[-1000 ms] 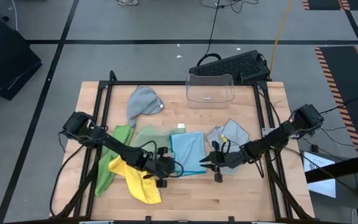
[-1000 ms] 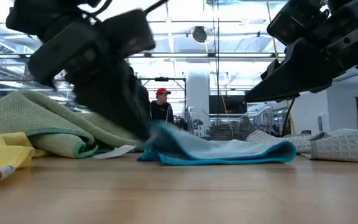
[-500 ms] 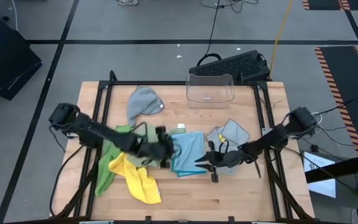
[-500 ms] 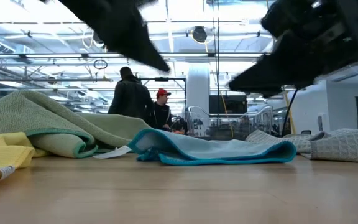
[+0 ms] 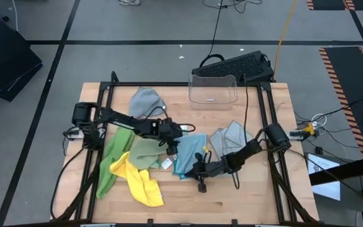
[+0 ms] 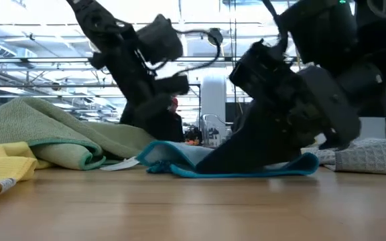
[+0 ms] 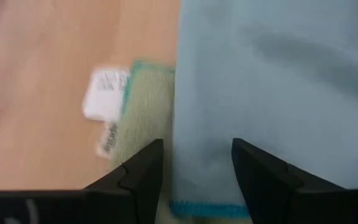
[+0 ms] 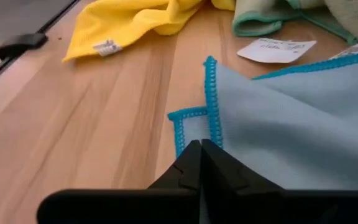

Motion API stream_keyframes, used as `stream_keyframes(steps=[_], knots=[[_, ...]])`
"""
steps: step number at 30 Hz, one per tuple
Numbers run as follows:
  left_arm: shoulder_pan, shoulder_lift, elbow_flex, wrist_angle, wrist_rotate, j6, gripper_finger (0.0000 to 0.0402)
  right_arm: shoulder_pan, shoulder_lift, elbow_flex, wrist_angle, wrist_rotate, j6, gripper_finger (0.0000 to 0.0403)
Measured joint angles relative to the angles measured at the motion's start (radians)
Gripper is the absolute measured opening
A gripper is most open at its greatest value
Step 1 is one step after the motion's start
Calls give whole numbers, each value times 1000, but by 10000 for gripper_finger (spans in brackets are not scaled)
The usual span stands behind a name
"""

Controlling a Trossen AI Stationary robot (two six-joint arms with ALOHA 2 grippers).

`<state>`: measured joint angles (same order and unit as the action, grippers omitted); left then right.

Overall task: Fold microfiber towels
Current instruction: Fold the blue towel

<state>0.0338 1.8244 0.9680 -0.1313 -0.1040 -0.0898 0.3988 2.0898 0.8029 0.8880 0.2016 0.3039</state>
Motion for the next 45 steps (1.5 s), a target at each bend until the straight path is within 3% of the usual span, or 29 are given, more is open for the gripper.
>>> stream_keyframes(steps=[16, 23, 29, 34, 45], knots=[[-3, -46, -1, -62, 15, 7, 191, 30, -79, -10, -107, -94, 35, 5], [-14, -45, -1, -65, 26, 10, 191, 21, -268, -10, -365, -69, -75, 60], [-14, -45, 0, -61, 26, 2, 191, -29, -462, -16, -715, 190, -122, 122], [-17, -45, 0, -40, 48, 0, 191, -154, -567, -100, -735, 236, -115, 152], [-48, -45, 0, -21, 18, -22, 191, -450, -557, -145, -687, -87, 40, 193]])
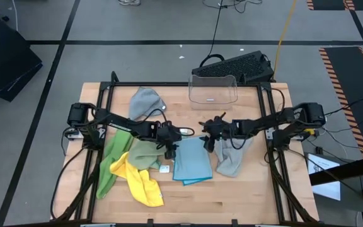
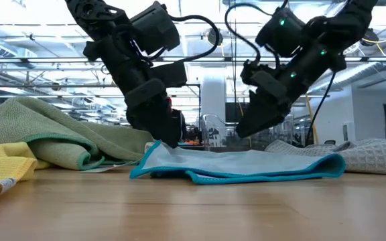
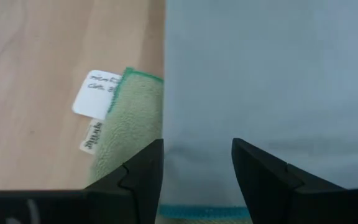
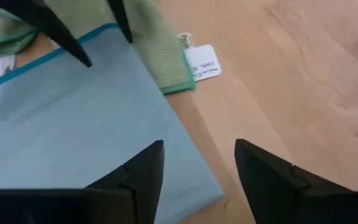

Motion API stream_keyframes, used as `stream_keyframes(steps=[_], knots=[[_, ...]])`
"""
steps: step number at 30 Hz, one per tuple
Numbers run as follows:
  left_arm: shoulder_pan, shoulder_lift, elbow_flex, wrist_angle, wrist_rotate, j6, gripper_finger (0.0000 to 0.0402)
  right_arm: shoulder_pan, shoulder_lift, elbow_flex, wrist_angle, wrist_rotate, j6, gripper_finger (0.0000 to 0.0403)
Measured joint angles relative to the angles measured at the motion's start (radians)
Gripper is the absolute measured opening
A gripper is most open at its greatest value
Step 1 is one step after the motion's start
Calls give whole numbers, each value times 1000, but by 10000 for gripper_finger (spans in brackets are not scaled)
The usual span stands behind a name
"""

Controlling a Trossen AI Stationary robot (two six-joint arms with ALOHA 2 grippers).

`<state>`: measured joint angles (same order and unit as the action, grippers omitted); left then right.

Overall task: Fold microfiber towels
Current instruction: Fold the blue towel

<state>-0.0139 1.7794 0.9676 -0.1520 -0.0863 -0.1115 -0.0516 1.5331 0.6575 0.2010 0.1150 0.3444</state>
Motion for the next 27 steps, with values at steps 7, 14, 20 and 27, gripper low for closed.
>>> stream_keyframes(steps=[7, 14, 20, 27], knots=[[-4, 0, 0, -18, -15, -48, 191, -60, 5, 0, 11, -91, -68, 208], [-10, -1, 5, -17, -16, -56, 191, -73, 38, 2, 40, -157, -131, 204], [-9, -2, 36, -17, -19, -46, 191, -78, 118, 6, 79, -178, -155, 176], [-9, -2, 51, -11, -21, 2, 191, -95, 187, 10, 91, -259, -208, 118]])
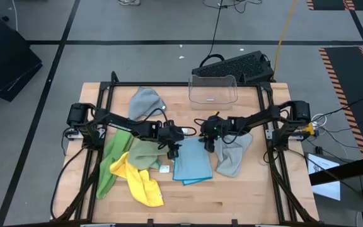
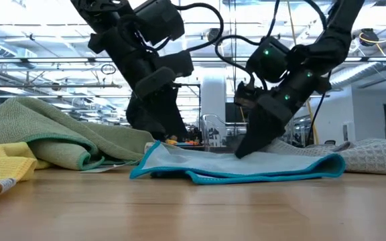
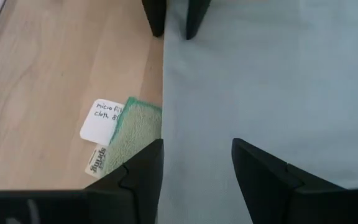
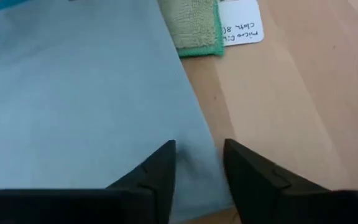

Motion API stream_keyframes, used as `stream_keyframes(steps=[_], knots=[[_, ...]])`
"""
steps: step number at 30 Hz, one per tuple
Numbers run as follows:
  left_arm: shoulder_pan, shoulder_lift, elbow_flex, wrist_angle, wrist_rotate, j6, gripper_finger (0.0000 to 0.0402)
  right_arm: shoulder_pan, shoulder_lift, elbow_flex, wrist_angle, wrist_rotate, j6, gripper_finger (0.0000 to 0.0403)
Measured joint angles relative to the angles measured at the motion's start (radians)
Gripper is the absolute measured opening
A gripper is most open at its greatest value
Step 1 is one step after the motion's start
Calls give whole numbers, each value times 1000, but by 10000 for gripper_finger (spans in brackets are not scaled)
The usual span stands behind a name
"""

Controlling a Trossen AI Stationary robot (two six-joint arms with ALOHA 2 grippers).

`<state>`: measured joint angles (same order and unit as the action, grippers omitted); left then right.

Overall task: Fold microfiber towels
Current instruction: Fold the blue towel

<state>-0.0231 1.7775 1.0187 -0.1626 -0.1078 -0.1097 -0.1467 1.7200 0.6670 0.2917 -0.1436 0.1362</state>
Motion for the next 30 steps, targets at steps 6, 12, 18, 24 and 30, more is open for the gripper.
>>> stream_keyframes(steps=[6, 12, 18, 24, 30], knots=[[2, 0, 0, 92, -57, 27, 191, 1, 6, 1, -8, -44, -20, 11], [-6, 9, 1, 347, 15, 87, 191, 43, -51, -5, -49, -54, -57, 6], [-18, 49, 0, 422, 79, 105, 194, 129, -160, -4, -81, 53, -116, 3], [-17, 112, 0, 432, 108, 156, 233, 211, -230, -4, -94, 170, -159, 3], [-10, 135, 0, 401, 135, 159, 272, 251, -245, -4, -94, 225, -180, 3]])
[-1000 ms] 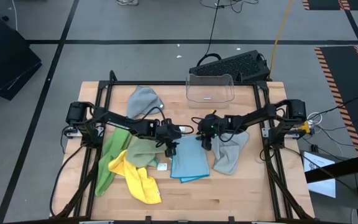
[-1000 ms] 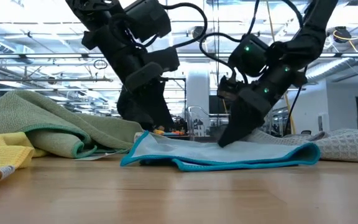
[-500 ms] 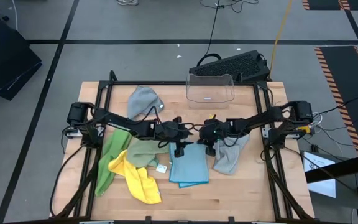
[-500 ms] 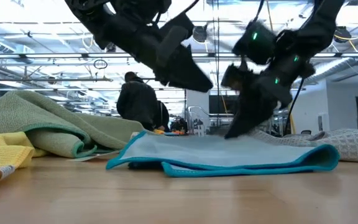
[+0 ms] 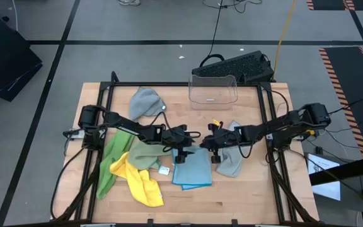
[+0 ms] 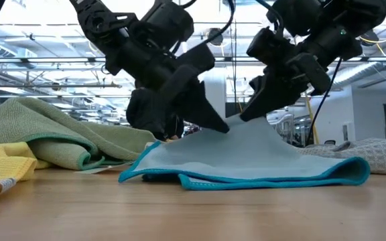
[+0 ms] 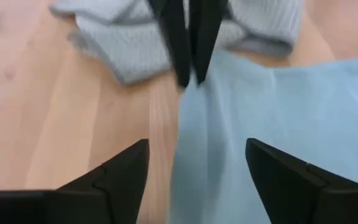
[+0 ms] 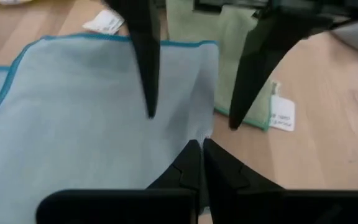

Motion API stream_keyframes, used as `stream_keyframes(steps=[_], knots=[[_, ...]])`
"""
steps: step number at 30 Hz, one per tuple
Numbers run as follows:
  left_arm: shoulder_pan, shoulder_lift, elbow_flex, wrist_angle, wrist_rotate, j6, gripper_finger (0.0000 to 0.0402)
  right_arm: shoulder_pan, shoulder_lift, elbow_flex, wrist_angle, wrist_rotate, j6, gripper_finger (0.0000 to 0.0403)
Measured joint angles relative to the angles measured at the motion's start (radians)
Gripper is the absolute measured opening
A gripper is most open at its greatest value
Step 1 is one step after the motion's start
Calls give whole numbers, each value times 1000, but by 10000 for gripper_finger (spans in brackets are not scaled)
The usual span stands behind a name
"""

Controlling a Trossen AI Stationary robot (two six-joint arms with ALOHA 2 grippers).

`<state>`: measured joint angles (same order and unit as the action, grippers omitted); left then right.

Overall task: Fold microfiber towels
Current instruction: Fold the blue towel

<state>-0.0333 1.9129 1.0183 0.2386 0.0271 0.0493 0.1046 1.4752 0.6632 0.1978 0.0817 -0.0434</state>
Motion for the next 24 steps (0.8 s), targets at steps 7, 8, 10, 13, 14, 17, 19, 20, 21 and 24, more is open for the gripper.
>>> stream_keyframes(steps=[7, 8, 10, 13, 14, 17, 19, 20, 21, 24], knots=[[31, 0, 0, -87, 139, -8, 254, 31, -9, 0, -1, 0, -31, 2], [34, 0, 0, -100, 154, -9, 245, 36, -19, 0, -3, 0, -33, 2], [35, 0, 0, -133, 159, -9, 227, 46, -42, 0, 0, 3, -33, 2], [35, 0, 0, -159, 160, -6, 197, 64, -91, 0, -31, 41, -32, 2], [35, 0, 0, -162, 160, -3, 188, 69, -108, 0, -32, 48, -32, 2], [35, 0, 0, -164, 160, 6, 158, 75, -154, 0, -68, 50, -25, 2], [35, -10, 0, -171, 160, 6, 131, 77, -175, 0, -91, 51, -24, 2], [35, -20, 0, -174, 160, 7, 114, 80, -187, 0, -99, 53, -22, 2], [34, -38, 0, -177, 160, 7, 93, 81, -197, 0, -98, 56, -22, 2], [17, -116, 0, -194, 152, 1, 25, 89, -219, 0, -99, 82, -22, 2]])
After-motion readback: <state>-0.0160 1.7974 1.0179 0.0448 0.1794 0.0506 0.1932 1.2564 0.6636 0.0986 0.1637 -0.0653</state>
